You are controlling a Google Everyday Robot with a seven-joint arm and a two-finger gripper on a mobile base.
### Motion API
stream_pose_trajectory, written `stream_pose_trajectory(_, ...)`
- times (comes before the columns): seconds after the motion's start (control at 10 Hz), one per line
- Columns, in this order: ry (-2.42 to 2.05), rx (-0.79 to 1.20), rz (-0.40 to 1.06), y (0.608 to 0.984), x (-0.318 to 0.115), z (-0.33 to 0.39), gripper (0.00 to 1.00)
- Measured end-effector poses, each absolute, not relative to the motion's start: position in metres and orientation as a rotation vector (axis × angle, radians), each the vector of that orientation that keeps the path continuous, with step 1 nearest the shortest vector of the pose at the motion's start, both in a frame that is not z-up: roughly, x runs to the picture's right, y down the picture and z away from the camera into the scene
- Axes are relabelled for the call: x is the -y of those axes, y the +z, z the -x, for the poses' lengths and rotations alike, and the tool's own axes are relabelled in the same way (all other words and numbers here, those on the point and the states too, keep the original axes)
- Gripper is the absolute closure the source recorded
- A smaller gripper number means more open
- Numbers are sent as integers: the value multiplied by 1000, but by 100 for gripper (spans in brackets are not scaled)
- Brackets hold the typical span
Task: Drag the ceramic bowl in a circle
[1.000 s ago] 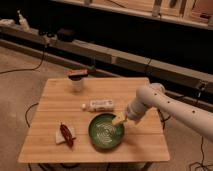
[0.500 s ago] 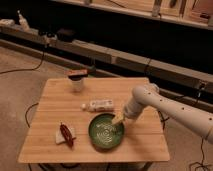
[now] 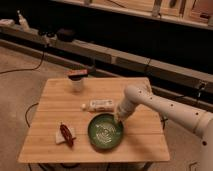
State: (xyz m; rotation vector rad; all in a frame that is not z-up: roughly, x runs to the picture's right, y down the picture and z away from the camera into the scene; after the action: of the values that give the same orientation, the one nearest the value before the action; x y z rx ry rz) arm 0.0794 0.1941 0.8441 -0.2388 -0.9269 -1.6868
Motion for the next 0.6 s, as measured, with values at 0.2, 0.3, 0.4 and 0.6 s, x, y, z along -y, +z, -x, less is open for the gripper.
stream_pose_trajectory(0.2, -1706, 866, 251, 843, -176, -81, 98)
stream_pose_trajectory(0.3, -1694, 842, 254, 843, -169, -86, 98)
stream_pose_trajectory(0.4, -1661, 828, 251, 845, -162, -92, 98)
stream_pose_trajectory(0.6, -1526, 800, 265, 857, -158, -124, 98)
